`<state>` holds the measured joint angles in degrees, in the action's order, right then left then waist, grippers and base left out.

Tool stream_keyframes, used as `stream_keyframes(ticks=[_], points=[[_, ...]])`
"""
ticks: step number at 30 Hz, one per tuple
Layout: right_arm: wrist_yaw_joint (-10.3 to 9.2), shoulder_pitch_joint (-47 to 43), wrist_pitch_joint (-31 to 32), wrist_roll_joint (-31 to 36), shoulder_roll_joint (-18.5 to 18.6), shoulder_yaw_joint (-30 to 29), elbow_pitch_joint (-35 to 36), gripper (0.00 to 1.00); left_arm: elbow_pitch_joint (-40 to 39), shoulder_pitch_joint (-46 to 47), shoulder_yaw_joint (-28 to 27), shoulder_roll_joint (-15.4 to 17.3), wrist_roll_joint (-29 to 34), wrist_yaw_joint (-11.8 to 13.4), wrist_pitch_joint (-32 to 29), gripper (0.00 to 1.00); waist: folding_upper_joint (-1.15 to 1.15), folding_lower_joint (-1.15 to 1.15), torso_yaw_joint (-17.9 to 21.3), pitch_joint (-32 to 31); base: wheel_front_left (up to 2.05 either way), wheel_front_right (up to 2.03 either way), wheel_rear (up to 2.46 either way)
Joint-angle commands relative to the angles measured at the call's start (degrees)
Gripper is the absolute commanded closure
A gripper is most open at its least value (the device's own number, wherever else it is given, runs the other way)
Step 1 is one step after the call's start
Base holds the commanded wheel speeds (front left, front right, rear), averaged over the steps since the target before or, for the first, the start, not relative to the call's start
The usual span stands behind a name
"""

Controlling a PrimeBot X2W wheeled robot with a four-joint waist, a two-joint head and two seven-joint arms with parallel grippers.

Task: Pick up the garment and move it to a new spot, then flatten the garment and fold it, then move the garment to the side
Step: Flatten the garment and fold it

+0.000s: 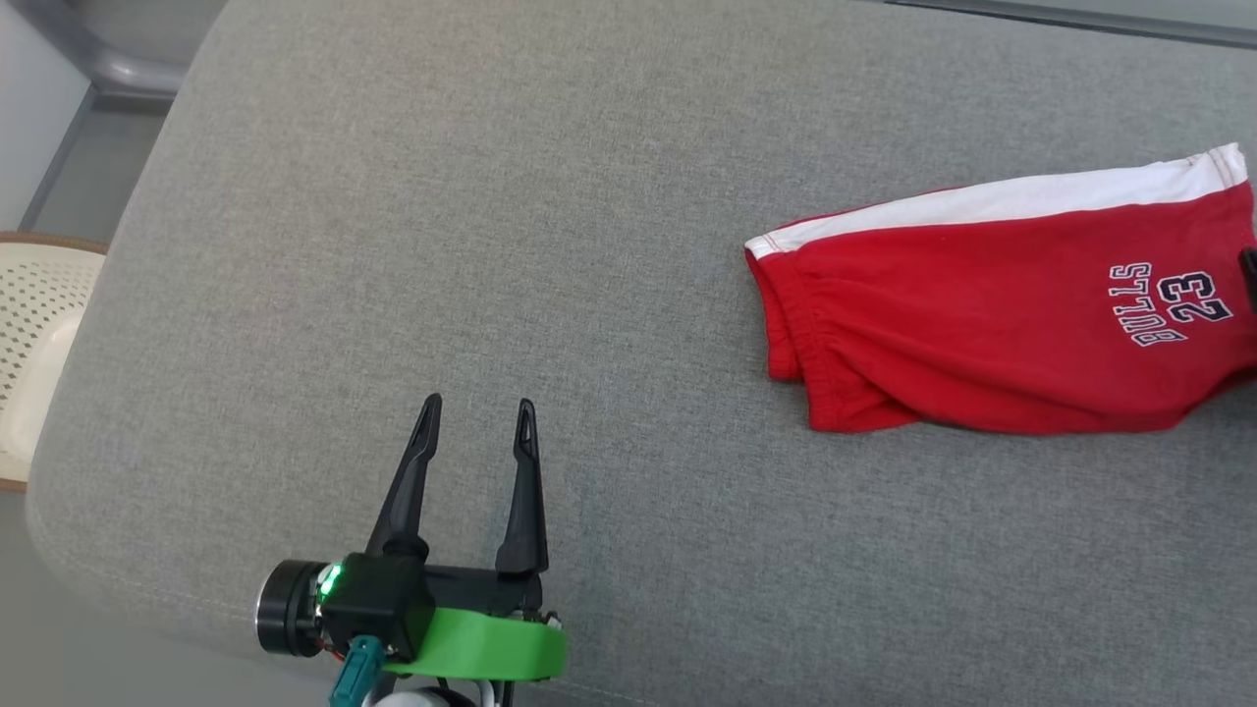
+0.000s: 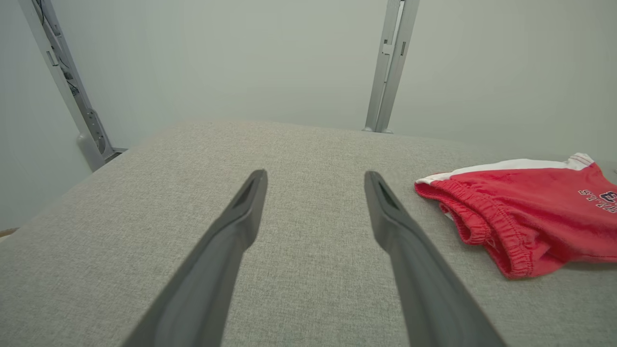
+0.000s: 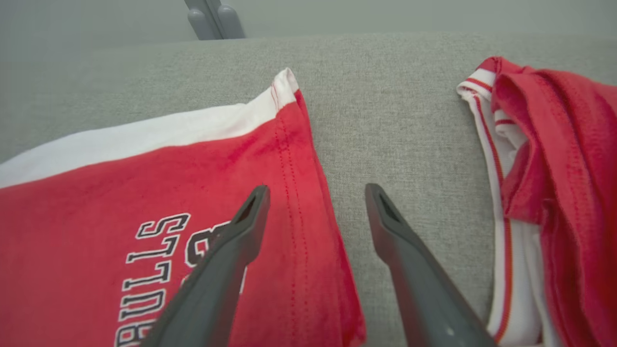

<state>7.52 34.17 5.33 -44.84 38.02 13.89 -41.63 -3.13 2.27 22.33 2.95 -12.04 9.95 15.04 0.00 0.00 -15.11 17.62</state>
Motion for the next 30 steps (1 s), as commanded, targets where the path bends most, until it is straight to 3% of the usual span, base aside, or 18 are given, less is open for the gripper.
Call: stream_keyframes(ticks=[1, 12, 13, 15, 16, 22, 30], points=[[-0.09, 1.4, 0.4, 0.5, 0.7, 0.1, -0.7, 0.0, 0.0, 1.3, 0.2, -0.1, -0.4, 0.2, 0.1, 0.0, 0.0, 0.0, -1.0, 2.4, 0.0, 0.0, 0.0], [-0.03, 2.5, 6.0, -1.3, -1.4, 3.8, -5.7, 0.0, 0.3, 2.8, 1.1, -0.1, 0.8, 0.7, 0.2, 0.0, 0.0, 0.0, -1.2, 4.2, 0.0, 0.0, 0.0], [-0.03, 2.0, 6.2, -1.9, -2.0, 4.3, -5.7, 0.32, 0.4, 2.8, 1.2, -0.1, 1.0, 0.7, 0.2, 0.0, 0.0, 0.0, -1.1, 4.1, 0.0, 0.0, 0.0], [0.08, 0.9, 6.6, -2.7, -2.4, 5.5, -5.1, 0.84, 0.5, 2.7, 1.2, -0.1, 1.1, 0.5, 0.2, 0.0, 0.0, 0.0, -0.7, 3.7, 0.0, 0.0, 0.0], [0.08, 0.6, 6.4, -3.1, -2.4, 5.9, -4.9, 0.98, 0.6, 2.7, 1.2, 0.0, 1.2, 0.4, 0.1, 0.0, 0.0, 0.0, -0.5, 3.5, 0.0, 0.0, 0.0], [-0.07, -0.8, 4.1, -5.2, -1.4, 8.6, -3.1, 1.0, 1.0, 2.2, 0.8, 0.0, 1.8, -0.1, 0.1, 0.0, 0.0, 0.0, 1.6, 2.0, 0.0, 0.0, 0.0], [-0.11, 0.4, -1.6, -3.9, 2.6, 11.3, -0.6, 1.0, 1.7, 0.7, -0.1, 0.0, 2.6, -0.6, 0.1, 0.0, 0.0, 0.0, 5.1, -1.0, 0.0, 0.0, 0.0]])
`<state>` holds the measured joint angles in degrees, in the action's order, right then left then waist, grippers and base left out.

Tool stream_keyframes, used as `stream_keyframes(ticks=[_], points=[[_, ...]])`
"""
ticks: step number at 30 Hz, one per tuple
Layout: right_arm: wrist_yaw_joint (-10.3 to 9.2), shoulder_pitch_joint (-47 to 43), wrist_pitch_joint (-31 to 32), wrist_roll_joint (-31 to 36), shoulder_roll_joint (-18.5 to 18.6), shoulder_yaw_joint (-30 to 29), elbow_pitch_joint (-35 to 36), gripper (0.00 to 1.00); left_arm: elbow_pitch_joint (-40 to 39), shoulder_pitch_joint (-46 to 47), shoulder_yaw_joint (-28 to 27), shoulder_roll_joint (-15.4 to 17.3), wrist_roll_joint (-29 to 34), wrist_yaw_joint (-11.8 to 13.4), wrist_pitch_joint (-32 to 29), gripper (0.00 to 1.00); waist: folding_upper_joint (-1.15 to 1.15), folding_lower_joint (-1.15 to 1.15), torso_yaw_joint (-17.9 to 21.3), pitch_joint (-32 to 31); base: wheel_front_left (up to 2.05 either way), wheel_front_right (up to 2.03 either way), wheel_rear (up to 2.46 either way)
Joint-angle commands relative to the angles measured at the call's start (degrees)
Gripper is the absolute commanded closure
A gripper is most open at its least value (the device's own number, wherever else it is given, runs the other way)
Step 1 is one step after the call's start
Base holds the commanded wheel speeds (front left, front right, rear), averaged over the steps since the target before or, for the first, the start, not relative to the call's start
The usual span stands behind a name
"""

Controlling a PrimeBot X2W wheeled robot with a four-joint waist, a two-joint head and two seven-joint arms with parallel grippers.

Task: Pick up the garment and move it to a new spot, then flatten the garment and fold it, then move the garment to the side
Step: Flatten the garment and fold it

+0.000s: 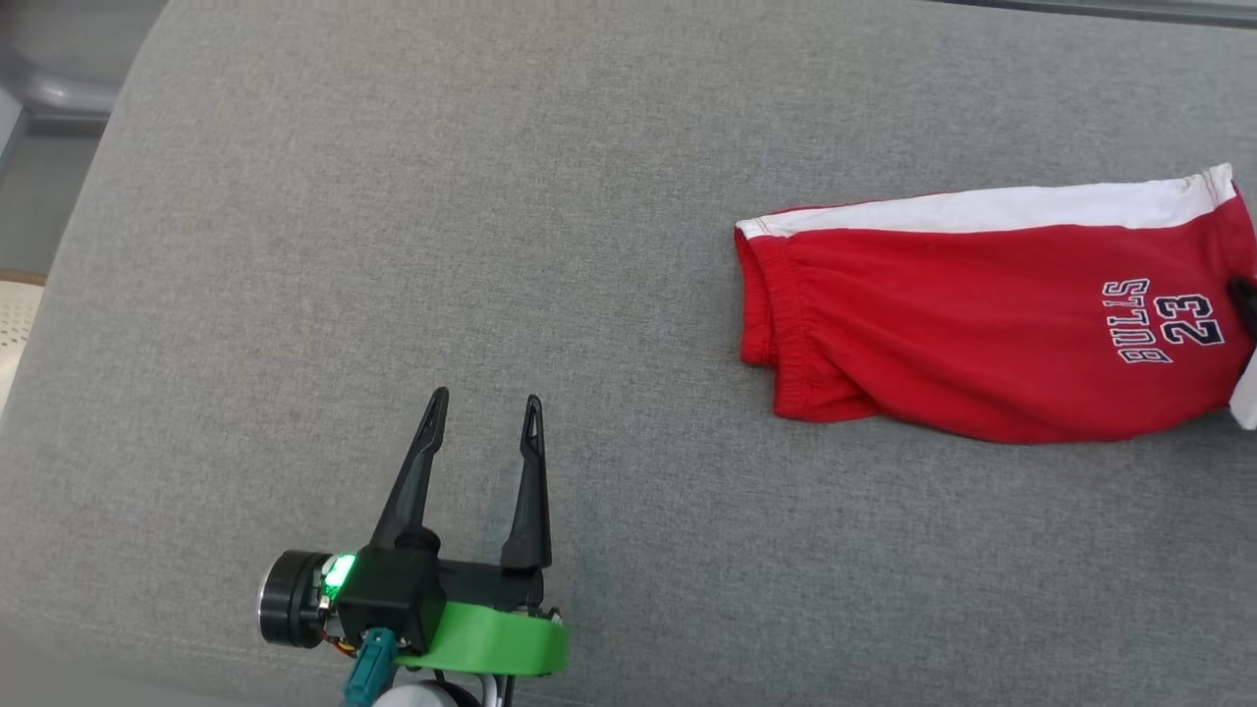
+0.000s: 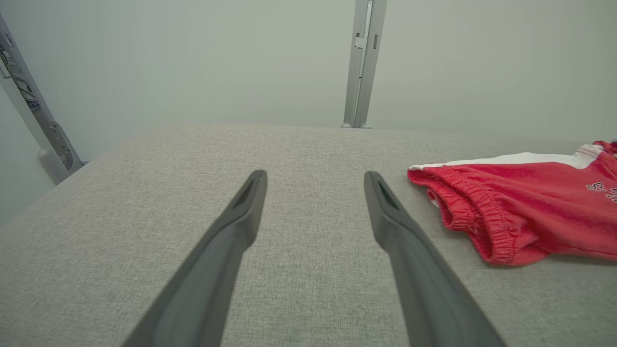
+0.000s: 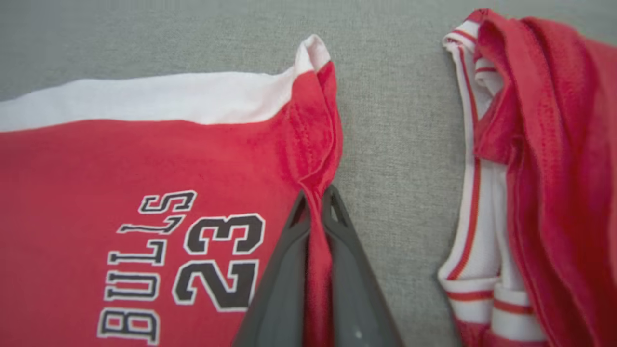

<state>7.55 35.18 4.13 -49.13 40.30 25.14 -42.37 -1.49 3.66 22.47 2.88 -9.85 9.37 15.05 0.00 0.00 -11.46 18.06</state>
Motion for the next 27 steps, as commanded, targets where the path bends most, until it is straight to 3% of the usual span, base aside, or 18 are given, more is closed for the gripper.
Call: stream_keyframes(ticks=[1, 11, 27], points=[[-0.14, -0.5, -0.8, 0.5, 1.1, 0.4, 0.5, 1.0, 0.2, -0.8, -0.3, 0.1, 0.6, -0.1, 0.1, 0.0, 0.0, 0.0, 1.8, -1.8, 0.0, 0.0, 0.0], [-0.13, 1.9, -2.2, 6.3, 6.4, 2.7, 3.9, 1.0, 0.6, -2.1, -0.6, 0.1, 0.7, -0.7, 0.1, 0.0, 0.0, 0.0, 3.9, -4.6, 0.0, 0.0, 0.0], [-0.13, 5.1, 4.6, 16.7, -4.3, 3.6, 17.9, 1.0, 1.0, -2.7, 0.2, 0.1, -0.4, -0.8, 0.1, 0.0, 0.0, 0.0, 1.1, -6.9, 0.0, 0.0, 0.0]])
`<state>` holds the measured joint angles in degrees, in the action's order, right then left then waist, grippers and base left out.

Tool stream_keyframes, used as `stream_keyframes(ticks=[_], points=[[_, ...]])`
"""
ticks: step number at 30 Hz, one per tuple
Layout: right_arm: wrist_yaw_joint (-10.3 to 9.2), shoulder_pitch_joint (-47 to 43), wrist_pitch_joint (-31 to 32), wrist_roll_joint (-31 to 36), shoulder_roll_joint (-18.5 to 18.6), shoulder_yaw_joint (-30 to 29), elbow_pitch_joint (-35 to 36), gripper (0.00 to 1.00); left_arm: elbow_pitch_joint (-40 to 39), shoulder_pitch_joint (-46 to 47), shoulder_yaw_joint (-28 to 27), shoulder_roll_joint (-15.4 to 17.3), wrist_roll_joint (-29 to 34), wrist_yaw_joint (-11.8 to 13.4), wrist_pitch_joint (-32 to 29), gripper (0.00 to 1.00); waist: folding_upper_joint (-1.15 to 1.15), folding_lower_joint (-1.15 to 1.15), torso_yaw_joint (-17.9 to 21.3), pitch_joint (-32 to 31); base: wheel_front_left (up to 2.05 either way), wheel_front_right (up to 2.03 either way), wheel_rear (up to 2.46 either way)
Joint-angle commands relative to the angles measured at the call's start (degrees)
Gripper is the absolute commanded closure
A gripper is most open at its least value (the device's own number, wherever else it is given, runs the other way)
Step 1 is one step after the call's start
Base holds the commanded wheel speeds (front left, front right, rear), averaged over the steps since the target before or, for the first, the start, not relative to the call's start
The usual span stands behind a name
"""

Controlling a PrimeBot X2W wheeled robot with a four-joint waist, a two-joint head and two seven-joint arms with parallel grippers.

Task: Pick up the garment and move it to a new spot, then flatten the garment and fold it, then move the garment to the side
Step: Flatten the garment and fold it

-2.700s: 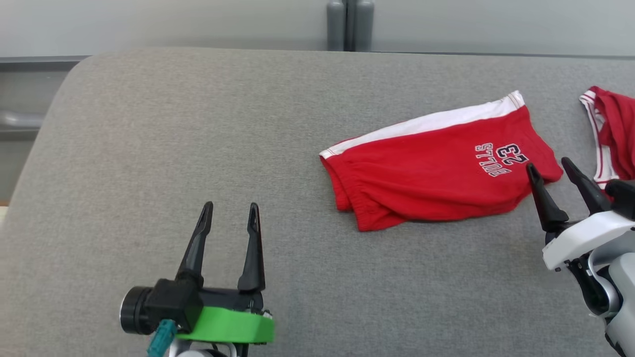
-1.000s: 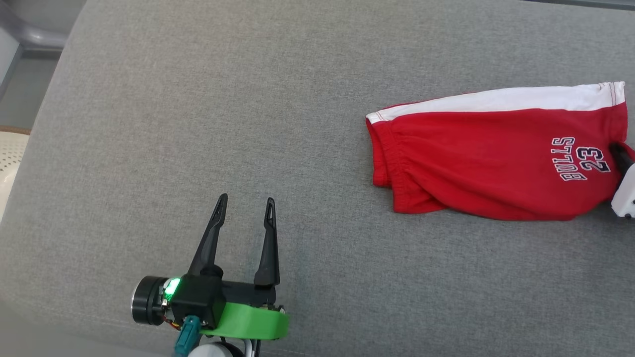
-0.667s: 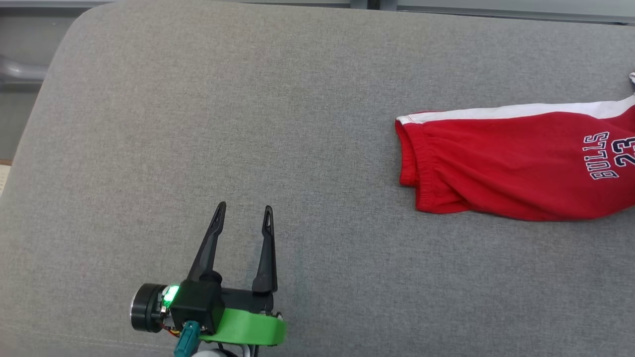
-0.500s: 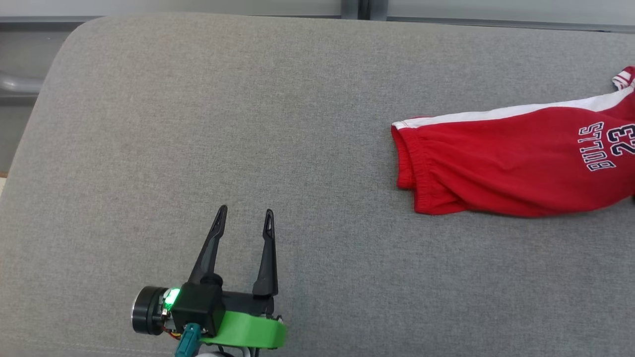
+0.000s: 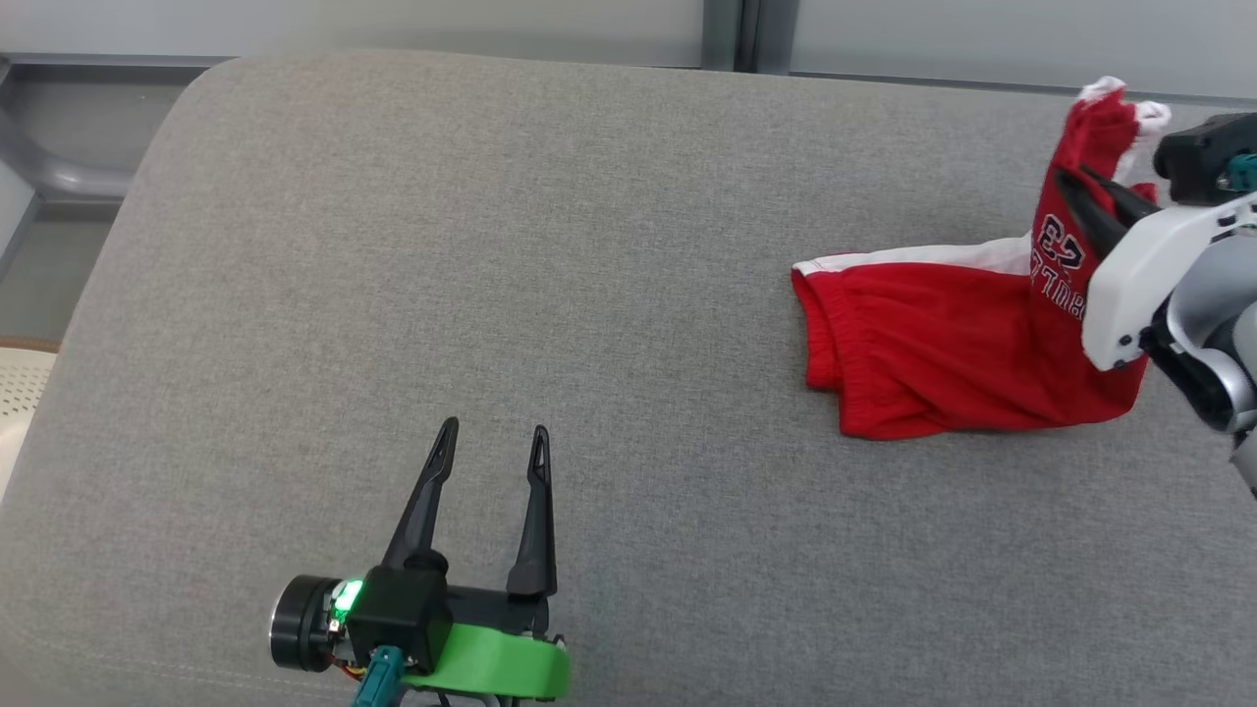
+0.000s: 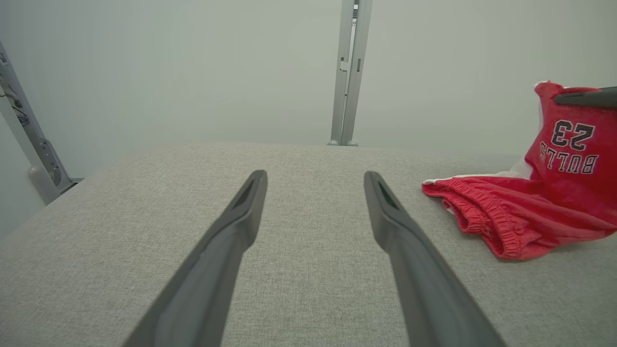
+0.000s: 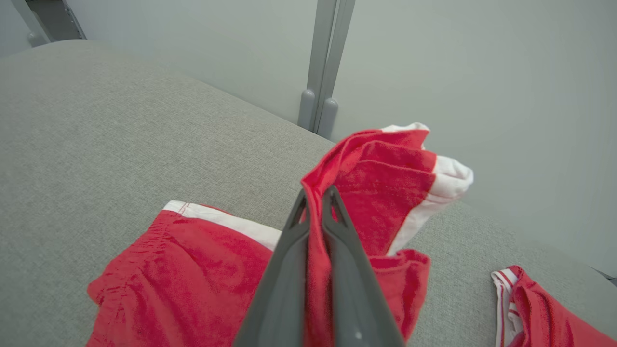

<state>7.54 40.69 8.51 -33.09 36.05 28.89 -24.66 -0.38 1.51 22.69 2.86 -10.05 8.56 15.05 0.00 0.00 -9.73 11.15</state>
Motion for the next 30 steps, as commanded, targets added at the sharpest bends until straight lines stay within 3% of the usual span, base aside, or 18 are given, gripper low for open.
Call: stream_keyframes(ticks=[1, 14, 15, 16, 17, 21, 30], points=[[-0.12, -0.9, 0.8, 1.1, -1.0, -0.2, 1.0, 1.0, -0.2, -0.5, 0.1, 0.1, -0.4, 0.0, 0.1, 0.0, 0.0, 0.0, -1.0, 0.1, 0.0, 0.0, 0.0], [-0.11, -6.0, 5.8, 2.8, -11.4, 2.6, 5.5, 0.98, -0.5, 1.9, 0.7, 0.1, -1.5, 0.4, 0.1, 0.0, 0.0, 0.0, -3.2, 3.0, 0.0, 0.0, 0.0], [-0.11, -6.1, 5.6, 2.3, -12.1, 2.7, 5.5, 0.84, -0.4, 2.0, 0.7, 0.1, -1.5, 0.4, 0.1, 0.0, 0.0, 0.0, -3.1, 3.1, 0.0, 0.0, 0.0], [-0.11, -6.2, 5.3, 1.8, -12.8, 2.6, 5.6, 0.5, -0.4, 2.1, 0.7, 0.1, -1.5, 0.5, 0.1, 0.0, 0.0, 0.0, -3.0, 3.1, 0.0, 0.0, 0.0], [-0.12, -6.1, 4.5, 1.4, -13.5, 2.2, 5.8, 0.0, -0.4, 2.3, 0.7, 0.1, -1.6, 0.5, 0.1, 0.0, 0.0, 0.0, -2.8, 3.2, 0.0, 0.0, 0.0], [-0.12, -6.4, 0.8, -0.5, -14.3, 0.6, 8.0, 0.0, -0.2, 2.3, 0.6, 0.1, -1.5, 0.4, 0.1, 0.0, 0.0, 0.0, -2.0, 2.7, 0.0, 0.0, 0.0], [-0.11, -13.3, -10.1, 4.2, -8.1, -12.1, 9.3, 0.0, -0.3, 0.4, -1.0, 0.1, -0.3, 0.2, 0.1, 0.0, 0.0, 0.0, 1.4, -0.5, 0.0, 0.0, 0.0]])
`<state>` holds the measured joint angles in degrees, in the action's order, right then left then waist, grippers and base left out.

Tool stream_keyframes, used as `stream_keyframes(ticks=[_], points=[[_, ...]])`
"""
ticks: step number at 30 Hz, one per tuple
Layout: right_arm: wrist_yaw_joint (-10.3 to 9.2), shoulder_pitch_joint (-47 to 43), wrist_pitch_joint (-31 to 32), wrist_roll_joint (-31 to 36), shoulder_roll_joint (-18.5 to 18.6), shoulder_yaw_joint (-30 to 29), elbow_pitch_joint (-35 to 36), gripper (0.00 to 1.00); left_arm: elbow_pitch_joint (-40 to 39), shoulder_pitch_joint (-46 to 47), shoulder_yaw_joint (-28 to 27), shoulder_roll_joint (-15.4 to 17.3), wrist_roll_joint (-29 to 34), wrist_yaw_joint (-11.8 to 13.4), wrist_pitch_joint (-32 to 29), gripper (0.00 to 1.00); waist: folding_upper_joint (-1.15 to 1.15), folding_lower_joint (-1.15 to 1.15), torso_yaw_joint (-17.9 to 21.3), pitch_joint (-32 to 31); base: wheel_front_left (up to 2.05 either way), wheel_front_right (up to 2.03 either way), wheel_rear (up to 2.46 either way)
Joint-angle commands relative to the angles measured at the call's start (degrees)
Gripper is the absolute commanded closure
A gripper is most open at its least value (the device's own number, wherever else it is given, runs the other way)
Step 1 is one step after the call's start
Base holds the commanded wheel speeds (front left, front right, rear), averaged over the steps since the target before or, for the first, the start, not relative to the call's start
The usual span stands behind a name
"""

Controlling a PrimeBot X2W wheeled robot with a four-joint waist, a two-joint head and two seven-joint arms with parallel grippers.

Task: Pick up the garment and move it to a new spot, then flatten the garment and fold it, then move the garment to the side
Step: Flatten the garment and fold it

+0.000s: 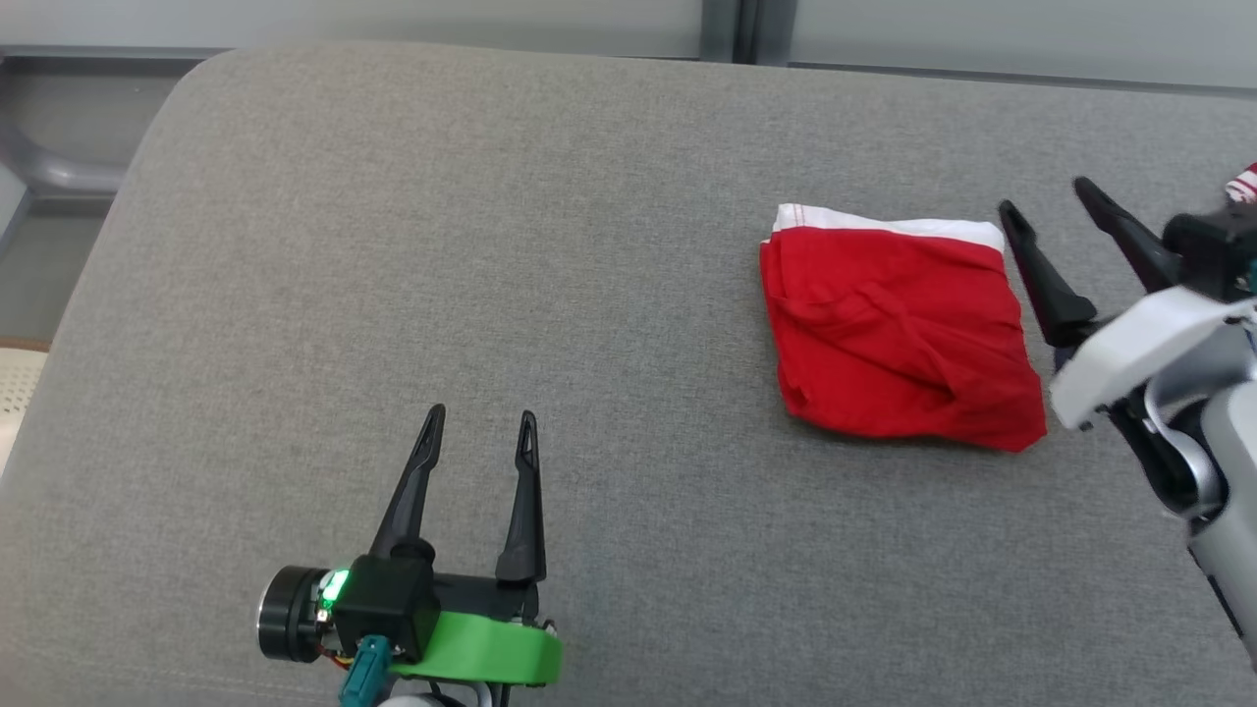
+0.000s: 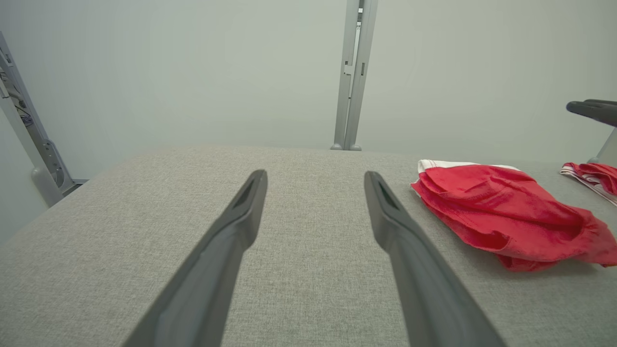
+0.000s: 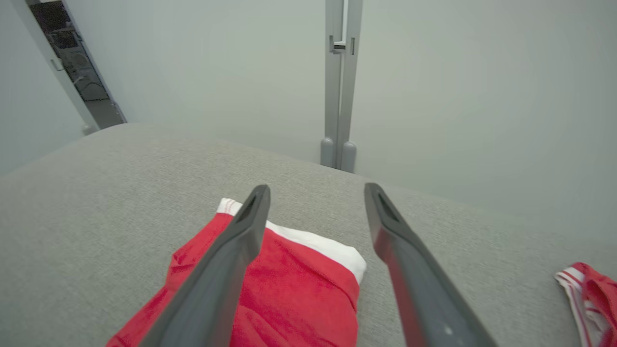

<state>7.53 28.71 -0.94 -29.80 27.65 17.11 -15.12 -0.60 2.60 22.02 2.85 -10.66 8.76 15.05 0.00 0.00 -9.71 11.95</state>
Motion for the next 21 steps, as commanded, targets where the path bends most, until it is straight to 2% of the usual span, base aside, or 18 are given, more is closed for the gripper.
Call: stream_keyframes(ticks=[1, 6, 11, 15, 19, 20, 21], points=[[-0.1, -2.5, -1.8, 1.5, 0.9, -1.6, -0.4, 0.0, -0.1, -0.9, -0.5, 0.1, 0.4, -0.1, 0.1, 0.0, 0.0, 0.0, 1.8, -1.7, 0.0, 0.0, 0.0], [-0.07, -10.3, -7.4, 3.3, 0.2, -6.0, -1.9, 0.0, -0.3, -2.3, -2.2, 0.1, 1.3, -0.5, 0.1, 0.0, 0.0, 0.0, 4.9, -3.7, 0.0, 0.0, 0.0], [-0.08, -15.2, -11.2, 4.0, -1.9, -5.9, -3.7, 0.0, -0.4, -3.2, -3.2, 0.1, 2.0, -1.2, 0.1, 0.0, 0.0, 0.0, 7.2, -4.8, 0.0, 0.0, 0.0], [-0.08, -16.9, -12.5, 2.9, -2.7, -5.1, -4.7, 0.0, -0.5, -3.4, -3.2, 0.1, 2.3, -1.8, 0.1, 0.0, 0.0, 0.0, 7.0, -5.0, 0.0, 0.0, 0.0], [-0.08, -16.7, -13.0, 2.5, -1.8, -3.2, -4.8, 0.0, -0.6, -3.3, -2.8, 0.1, 2.3, -1.8, 0.1, 0.0, 0.0, 0.0, 5.3, -4.5, 0.0, 0.0, 0.0], [-0.09, -16.3, -13.1, 2.2, -1.3, -2.7, -4.8, 0.03, -0.8, -3.1, -2.6, 0.1, 2.5, -1.8, 0.1, 0.0, 0.0, 0.0, 4.6, -4.2, 0.0, 0.0, 0.0], [-0.09, -15.8, -13.1, 2.2, -0.8, -1.8, -4.6, 0.55, -1.0, -3.0, -2.5, 0.1, 2.7, -1.7, 0.1, 0.0, 0.0, 0.0, 4.1, -3.9, 0.0, 0.0, 0.0]])
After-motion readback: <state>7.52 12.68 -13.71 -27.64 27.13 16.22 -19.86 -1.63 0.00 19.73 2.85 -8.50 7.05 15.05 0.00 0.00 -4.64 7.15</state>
